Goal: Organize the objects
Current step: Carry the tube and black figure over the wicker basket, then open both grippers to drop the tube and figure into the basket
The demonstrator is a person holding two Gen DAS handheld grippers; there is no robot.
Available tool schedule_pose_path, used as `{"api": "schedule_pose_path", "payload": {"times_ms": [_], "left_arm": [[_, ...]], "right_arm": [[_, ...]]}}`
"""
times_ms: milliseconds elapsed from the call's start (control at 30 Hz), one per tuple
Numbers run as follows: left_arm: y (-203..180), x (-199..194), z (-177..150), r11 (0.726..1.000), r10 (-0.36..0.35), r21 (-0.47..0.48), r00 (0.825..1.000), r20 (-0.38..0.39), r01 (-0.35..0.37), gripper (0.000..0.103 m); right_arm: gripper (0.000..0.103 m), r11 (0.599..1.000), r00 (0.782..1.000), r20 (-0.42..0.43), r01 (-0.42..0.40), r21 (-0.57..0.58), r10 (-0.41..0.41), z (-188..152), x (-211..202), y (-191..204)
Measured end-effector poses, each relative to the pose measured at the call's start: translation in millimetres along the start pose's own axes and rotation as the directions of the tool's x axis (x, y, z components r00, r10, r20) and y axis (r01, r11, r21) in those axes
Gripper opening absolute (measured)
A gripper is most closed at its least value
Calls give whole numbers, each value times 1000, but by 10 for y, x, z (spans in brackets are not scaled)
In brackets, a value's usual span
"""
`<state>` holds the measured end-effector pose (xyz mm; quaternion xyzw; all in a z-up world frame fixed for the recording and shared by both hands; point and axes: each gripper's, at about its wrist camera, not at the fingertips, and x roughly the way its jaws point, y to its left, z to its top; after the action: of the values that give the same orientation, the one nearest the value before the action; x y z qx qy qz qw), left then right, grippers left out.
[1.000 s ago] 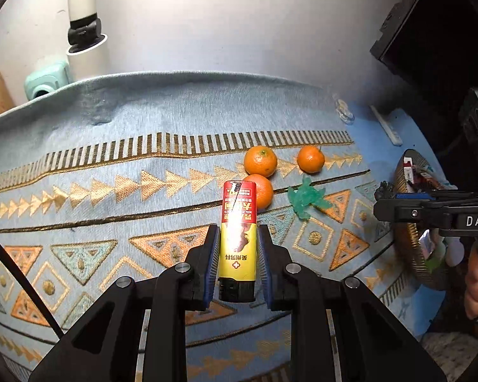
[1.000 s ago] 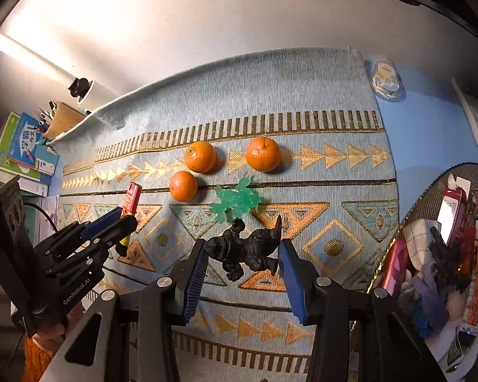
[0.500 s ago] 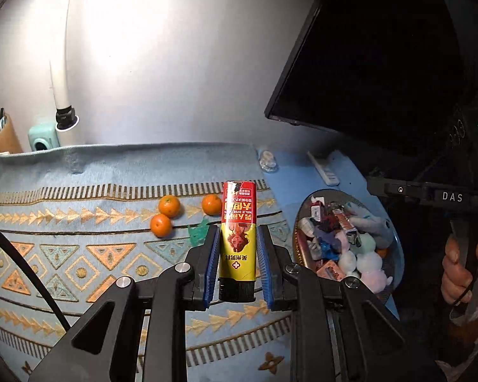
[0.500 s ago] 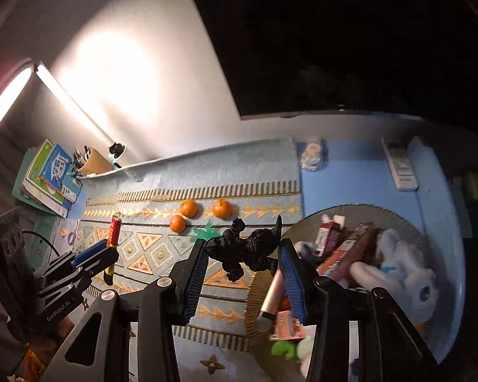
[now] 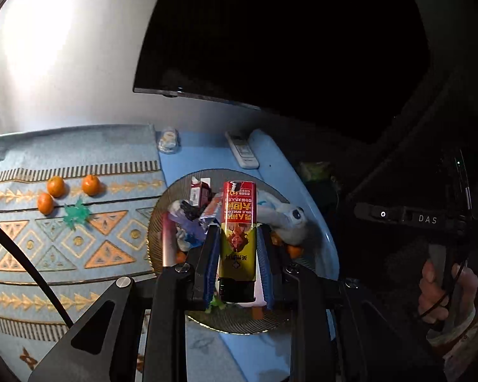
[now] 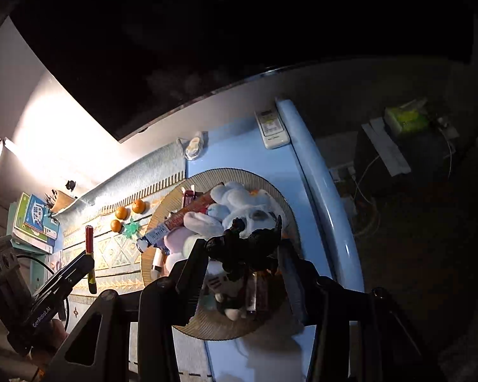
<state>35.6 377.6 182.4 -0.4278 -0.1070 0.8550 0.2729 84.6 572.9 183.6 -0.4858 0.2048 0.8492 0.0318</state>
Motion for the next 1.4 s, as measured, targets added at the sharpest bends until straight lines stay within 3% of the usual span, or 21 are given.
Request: {"api": "schedule_pose_path", "payload": {"times_ms": [267, 633, 967, 1000, 1067, 1100, 1400], "left_arm": [[-260, 233, -141, 1000, 26, -2, 999, -20, -26, 20], [-203, 297, -215, 992, 116, -48, 993, -16, -117, 20], [61, 382, -339, 974, 157, -157, 987, -46, -162, 24], [83, 404, -347, 973, 151, -165, 987, -56, -159, 31], [102, 432, -357, 976, 132, -163, 989, -71, -142, 31], [108, 416, -367, 976, 143, -158, 987, -75, -153, 31], [235, 367, -444, 964, 168, -189, 980, -102, -185, 31]], "right_arm": [[44, 997, 996, -79, -50, -66, 45, -127, 169, -31], [44, 974, 987, -153, -79, -213, 46, -191, 437, 202], [45, 972, 980, -185, -116, -206, 78, -194, 596, 168], [45, 971, 979, -191, -108, -215, 67, -196, 621, 180], [60, 968, 978, -208, -76, -240, 25, -209, 679, 203], [62, 967, 978, -207, -73, -245, 21, -214, 681, 207], [64, 981, 973, -218, -107, -162, 70, -195, 659, 57]]}}
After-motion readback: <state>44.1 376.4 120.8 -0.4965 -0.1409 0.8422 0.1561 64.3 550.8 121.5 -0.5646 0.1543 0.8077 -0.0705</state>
